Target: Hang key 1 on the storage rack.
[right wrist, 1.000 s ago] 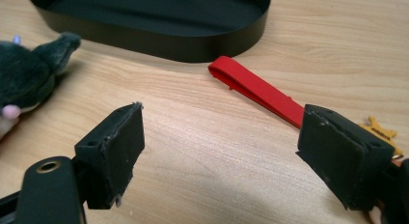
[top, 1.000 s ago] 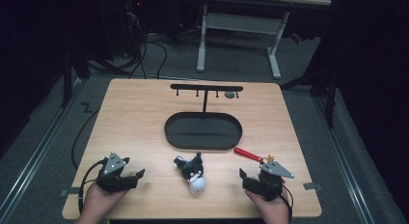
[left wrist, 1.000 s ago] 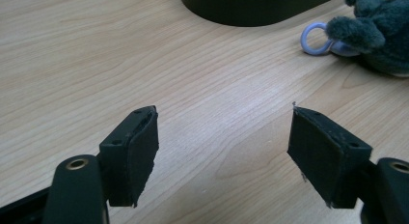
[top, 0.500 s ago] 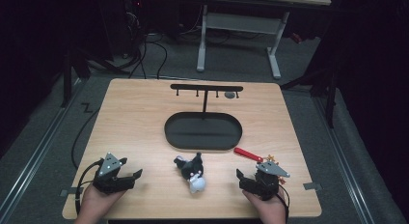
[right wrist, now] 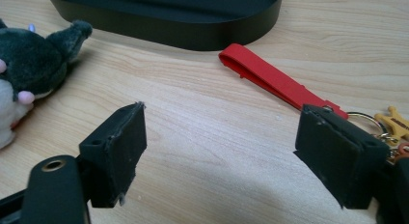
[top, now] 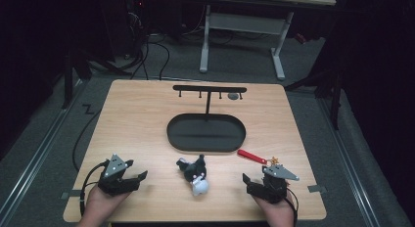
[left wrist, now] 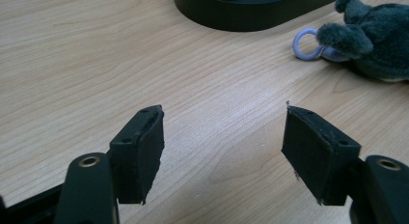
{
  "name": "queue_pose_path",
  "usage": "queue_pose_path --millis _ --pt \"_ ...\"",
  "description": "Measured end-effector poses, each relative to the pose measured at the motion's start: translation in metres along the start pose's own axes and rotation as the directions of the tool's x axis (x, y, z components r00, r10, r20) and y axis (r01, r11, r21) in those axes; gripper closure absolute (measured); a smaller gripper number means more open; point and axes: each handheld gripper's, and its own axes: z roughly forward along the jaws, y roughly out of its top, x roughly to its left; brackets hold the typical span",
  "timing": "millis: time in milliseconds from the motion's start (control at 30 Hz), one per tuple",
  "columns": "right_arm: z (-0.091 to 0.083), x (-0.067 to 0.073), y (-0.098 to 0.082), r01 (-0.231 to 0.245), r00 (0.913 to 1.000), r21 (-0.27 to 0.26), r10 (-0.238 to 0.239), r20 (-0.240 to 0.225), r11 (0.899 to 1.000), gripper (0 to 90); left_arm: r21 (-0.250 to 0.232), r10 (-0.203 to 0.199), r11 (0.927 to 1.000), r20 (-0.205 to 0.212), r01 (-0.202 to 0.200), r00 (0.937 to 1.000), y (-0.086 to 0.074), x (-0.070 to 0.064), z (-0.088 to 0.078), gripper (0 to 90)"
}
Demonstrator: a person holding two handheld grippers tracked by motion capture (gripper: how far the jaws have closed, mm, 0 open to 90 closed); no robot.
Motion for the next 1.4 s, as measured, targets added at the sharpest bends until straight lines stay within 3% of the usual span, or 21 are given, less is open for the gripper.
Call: queue_pose_path --millis 167,500,767,967,1167,1300,1400 --pt "-0.003 -0.008 -0.002 0.027 0.9995 0.0 -0.027 0.016 1.0 24.9 0.006 0.011 0.9999 0.007 -0.011 0.9999 0.001 -0.002 0.003 32.0" --pt "-0.022 -0.033 -0.004 0.015 0.9985 -0.01 -0.015 0.054 1.0 29.7 0.013 0.027 0.9996 0.02 -0.027 0.9995 0.001 -0.003 0.003 32.0" --pt "-0.036 -0.05 -0.009 0.009 0.9955 0.059 -0.014 0.093 0.998 29.0 0.012 0.023 0.9997 0.022 -0.023 0.9995 0.001 -0.002 0.002 32.0" --pt "-0.041 -0.05 -0.008 0.027 0.9933 0.094 -0.037 0.109 0.995 29.6 0.013 0.033 0.9994 0.029 -0.033 0.999 0.001 -0.002 0.005 31.9" --pt "-0.037 -0.048 -0.005 0.026 0.9889 0.195 -0.054 0.138 0.98 28.8 0.01 0.05 0.9987 0.047 -0.05 0.9976 0.001 -0.003 0.005 32.0" --pt "-0.038 -0.047 -0.002 0.019 0.9906 0.249 -0.052 0.127 0.968 29.2 -0.002 0.05 0.9987 0.057 -0.05 0.9971 0.001 -0.004 0.003 32.0" --pt "-0.04 -0.045 0.002 0.049 0.9843 0.29 -0.095 0.149 0.956 28.5 -0.003 0.053 0.9986 0.058 -0.053 0.9969 0.002 -0.006 0.003 32.0"
